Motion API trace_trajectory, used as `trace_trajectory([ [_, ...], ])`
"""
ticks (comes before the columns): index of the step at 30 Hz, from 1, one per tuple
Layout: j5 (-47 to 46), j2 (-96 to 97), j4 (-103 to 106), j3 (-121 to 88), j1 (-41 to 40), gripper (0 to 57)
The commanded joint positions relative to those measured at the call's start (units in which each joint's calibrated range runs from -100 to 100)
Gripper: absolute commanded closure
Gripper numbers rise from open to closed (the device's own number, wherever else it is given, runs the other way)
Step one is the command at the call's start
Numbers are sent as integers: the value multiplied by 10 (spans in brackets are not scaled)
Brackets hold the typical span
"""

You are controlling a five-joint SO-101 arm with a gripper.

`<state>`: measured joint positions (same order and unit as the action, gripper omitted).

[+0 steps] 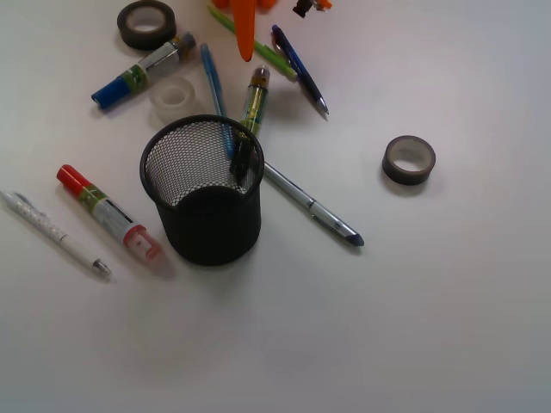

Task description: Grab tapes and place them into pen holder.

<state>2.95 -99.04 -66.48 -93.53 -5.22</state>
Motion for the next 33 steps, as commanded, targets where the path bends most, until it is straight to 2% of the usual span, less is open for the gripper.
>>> trace_trajectory([
  [1,2,1,39,1,15,248],
  [19,4,1,38,6,17,244],
  [24,42,8,-77,130,82,242],
  [28,88,103,-75,268,117,243],
  [33,111,353,-81,460,147,243],
])
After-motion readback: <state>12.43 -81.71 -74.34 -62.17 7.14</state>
